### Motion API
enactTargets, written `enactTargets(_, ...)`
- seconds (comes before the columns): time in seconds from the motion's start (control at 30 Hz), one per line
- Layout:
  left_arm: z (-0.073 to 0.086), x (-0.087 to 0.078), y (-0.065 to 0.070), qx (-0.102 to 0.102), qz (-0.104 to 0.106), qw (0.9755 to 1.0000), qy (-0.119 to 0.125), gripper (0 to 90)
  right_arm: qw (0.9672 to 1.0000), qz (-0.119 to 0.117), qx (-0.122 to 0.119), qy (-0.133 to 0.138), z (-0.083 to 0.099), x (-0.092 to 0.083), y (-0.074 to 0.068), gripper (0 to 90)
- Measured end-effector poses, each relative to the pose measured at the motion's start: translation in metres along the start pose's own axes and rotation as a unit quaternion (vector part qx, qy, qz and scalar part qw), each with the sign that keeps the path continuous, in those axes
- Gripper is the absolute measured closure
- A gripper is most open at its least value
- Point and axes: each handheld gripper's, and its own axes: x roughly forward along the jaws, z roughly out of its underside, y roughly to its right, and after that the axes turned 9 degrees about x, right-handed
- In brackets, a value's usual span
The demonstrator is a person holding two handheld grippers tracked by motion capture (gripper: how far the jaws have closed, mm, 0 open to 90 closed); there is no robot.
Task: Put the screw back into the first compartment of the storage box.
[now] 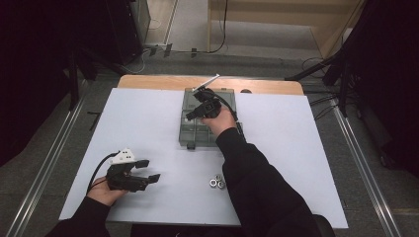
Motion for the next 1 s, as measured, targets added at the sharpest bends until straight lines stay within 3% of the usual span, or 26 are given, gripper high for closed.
enactTargets(0.4,0.000,-0.001,-0.001,0.001,0.001,1.0000,-0.001,27.2,0.9998,0.016,0.013,-0.004,-0.009,0.019,0.009,87.3)
enactTargets(0.53,0.001,0.000,-0.001,0.001,0.000,1.0000,0.000,27.2,0.9998,0.013,0.012,0.010,-0.008,0.016,0.009,65.6)
enactTargets(1.0,0.001,0.000,-0.003,-0.001,-0.005,1.0000,0.000,27.3,0.9990,-0.035,-0.009,0.027,0.012,-0.008,0.000,36.9)
